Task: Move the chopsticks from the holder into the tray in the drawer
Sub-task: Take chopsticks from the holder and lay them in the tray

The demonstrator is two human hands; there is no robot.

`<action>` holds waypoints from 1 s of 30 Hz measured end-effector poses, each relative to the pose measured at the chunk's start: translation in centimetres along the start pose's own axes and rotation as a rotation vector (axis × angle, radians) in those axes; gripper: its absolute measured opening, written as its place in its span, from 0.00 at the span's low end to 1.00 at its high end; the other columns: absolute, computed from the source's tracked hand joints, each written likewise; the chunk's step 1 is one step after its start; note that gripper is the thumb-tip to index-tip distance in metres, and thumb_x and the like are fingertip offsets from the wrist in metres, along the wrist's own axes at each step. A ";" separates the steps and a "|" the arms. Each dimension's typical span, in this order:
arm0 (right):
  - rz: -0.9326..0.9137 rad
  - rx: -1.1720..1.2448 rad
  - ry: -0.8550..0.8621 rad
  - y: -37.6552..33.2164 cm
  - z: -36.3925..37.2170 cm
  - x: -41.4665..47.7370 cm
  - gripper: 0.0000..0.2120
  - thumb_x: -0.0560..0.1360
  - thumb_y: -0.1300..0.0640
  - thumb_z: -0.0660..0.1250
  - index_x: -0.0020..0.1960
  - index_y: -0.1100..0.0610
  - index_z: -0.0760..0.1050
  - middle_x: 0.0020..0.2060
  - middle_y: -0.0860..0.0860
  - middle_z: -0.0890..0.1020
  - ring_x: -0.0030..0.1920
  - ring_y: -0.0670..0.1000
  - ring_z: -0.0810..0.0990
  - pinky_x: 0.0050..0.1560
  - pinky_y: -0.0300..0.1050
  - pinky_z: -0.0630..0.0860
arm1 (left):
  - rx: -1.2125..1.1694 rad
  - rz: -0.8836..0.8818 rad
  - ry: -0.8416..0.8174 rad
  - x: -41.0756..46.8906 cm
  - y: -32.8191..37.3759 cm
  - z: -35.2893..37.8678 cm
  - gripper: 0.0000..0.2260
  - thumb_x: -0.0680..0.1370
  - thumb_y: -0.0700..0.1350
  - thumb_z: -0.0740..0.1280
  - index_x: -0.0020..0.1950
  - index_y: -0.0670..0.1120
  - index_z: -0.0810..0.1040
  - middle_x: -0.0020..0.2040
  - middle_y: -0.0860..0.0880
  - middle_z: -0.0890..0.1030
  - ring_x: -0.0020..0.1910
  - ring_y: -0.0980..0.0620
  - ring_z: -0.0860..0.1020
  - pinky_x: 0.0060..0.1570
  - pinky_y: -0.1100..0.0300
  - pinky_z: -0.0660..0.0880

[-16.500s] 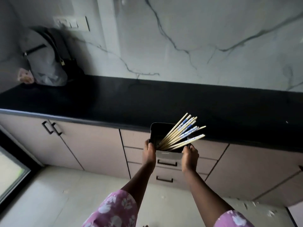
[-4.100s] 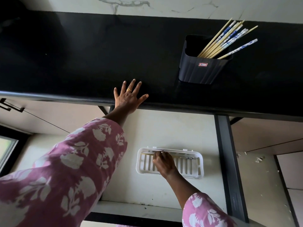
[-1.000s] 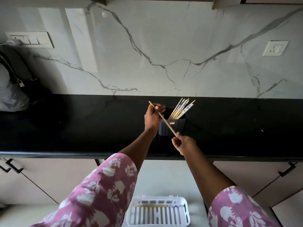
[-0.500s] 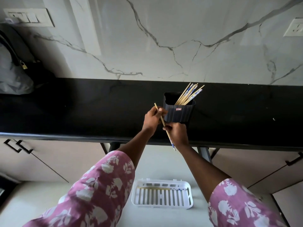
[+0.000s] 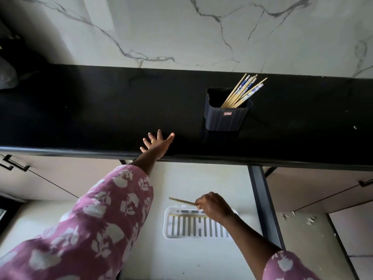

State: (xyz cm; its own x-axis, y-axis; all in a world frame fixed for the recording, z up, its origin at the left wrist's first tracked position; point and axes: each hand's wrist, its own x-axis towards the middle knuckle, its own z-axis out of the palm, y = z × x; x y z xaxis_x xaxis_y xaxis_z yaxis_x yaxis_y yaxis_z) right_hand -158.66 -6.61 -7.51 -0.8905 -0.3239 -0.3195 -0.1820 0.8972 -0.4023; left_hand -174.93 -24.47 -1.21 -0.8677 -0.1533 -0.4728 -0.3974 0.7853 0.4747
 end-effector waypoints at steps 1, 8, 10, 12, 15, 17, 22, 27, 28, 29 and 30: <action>-0.028 -0.046 -0.045 -0.1 0.7 -0.2 0.10 0.76 0.63 0.60 0.48 0.61 0.81 0.47 0.60 0.84 0.49 0.61 0.80 0.48 0.47 0.75 | 0.046 -0.024 -0.020 0.1 0.0 0.2 0.35 0.77 0.69 0.49 0.78 0.54 0.46 0.79 0.45 0.42 0.77 0.42 0.40 0.72 0.41 0.40; -0.095 -0.325 -0.307 -1.1 4.0 -0.6 0.11 0.48 0.65 0.76 0.23 0.56 0.75 0.21 0.51 0.79 0.24 0.51 0.80 0.22 0.33 0.70 | 0.289 -0.003 -0.088 0.6 0.3 0.6 0.43 0.72 0.72 0.54 0.78 0.53 0.40 0.78 0.50 0.37 0.75 0.35 0.37 0.71 0.36 0.43; -0.077 -0.384 -0.267 -1.8 4.1 -0.6 0.10 0.50 0.66 0.77 0.26 0.58 0.77 0.24 0.54 0.81 0.29 0.52 0.82 0.26 0.35 0.73 | 0.301 0.012 -0.098 0.8 0.1 0.8 0.46 0.71 0.73 0.57 0.78 0.54 0.38 0.78 0.51 0.35 0.75 0.34 0.36 0.70 0.35 0.42; -0.075 -0.412 -0.344 -2.2 4.4 -0.3 0.09 0.68 0.72 0.63 0.45 0.66 0.79 0.45 0.63 0.83 0.49 0.59 0.82 0.45 0.47 0.77 | 0.308 0.018 -0.096 0.8 0.1 0.9 0.47 0.70 0.73 0.58 0.77 0.55 0.37 0.77 0.52 0.33 0.75 0.34 0.35 0.70 0.35 0.42; -0.047 -0.407 -0.286 -1.9 5.5 0.2 0.16 0.71 0.77 0.55 0.53 0.68 0.76 0.53 0.64 0.80 0.57 0.63 0.78 0.51 0.53 0.75 | 0.318 0.020 -0.088 0.7 0.3 0.9 0.46 0.70 0.73 0.58 0.77 0.55 0.37 0.77 0.52 0.33 0.75 0.35 0.35 0.70 0.35 0.42; -0.026 -0.392 -0.304 -1.8 5.9 0.4 0.16 0.72 0.77 0.55 0.55 0.68 0.76 0.54 0.63 0.80 0.58 0.63 0.77 0.52 0.54 0.75 | 0.320 0.025 -0.095 0.9 0.3 1.0 0.46 0.70 0.73 0.58 0.77 0.55 0.37 0.77 0.52 0.33 0.75 0.35 0.34 0.70 0.34 0.42; -0.040 -0.406 -0.296 -1.9 6.5 0.8 0.16 0.73 0.76 0.55 0.55 0.67 0.76 0.54 0.62 0.80 0.60 0.63 0.75 0.54 0.54 0.75 | 0.320 0.020 -0.101 0.9 0.4 0.9 0.46 0.71 0.72 0.58 0.77 0.55 0.36 0.77 0.52 0.32 0.74 0.35 0.34 0.70 0.34 0.42; -0.008 -0.341 -0.235 -1.4 6.5 1.1 0.14 0.68 0.77 0.60 0.51 0.70 0.78 0.50 0.65 0.81 0.56 0.63 0.78 0.52 0.51 0.76 | 0.319 0.029 -0.101 0.9 0.5 0.9 0.46 0.71 0.72 0.59 0.77 0.55 0.35 0.76 0.52 0.31 0.74 0.35 0.33 0.70 0.34 0.41; -0.043 -0.364 -0.178 -1.5 6.3 0.9 0.11 0.65 0.76 0.66 0.46 0.69 0.79 0.45 0.65 0.82 0.51 0.62 0.81 0.47 0.48 0.78 | 0.318 0.028 -0.102 0.8 0.5 0.9 0.46 0.71 0.72 0.59 0.77 0.55 0.35 0.76 0.52 0.31 0.74 0.35 0.33 0.70 0.34 0.41; -0.081 -0.396 -0.154 -1.4 6.0 0.8 0.10 0.57 0.72 0.74 0.37 0.66 0.81 0.36 0.61 0.83 0.42 0.59 0.83 0.38 0.42 0.79 | 0.315 0.026 -0.102 0.8 0.5 0.9 0.46 0.71 0.72 0.59 0.77 0.55 0.35 0.76 0.52 0.31 0.74 0.35 0.33 0.70 0.34 0.41; -0.115 -0.417 -0.127 -1.2 6.1 0.8 0.15 0.44 0.67 0.79 0.28 0.60 0.80 0.26 0.55 0.81 0.30 0.54 0.82 0.27 0.36 0.75 | 0.313 0.023 -0.101 0.7 0.6 0.8 0.46 0.71 0.71 0.59 0.77 0.55 0.35 0.76 0.52 0.31 0.74 0.35 0.33 0.70 0.34 0.41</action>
State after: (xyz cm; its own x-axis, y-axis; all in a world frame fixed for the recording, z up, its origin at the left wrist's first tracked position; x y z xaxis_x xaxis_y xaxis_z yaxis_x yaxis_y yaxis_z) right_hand -156.65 -9.75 -12.56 -0.8015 -0.4390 -0.4059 -0.4521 0.8893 -0.0692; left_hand -175.52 -23.63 -1.89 -0.8352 -0.0855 -0.5432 -0.2536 0.9364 0.2425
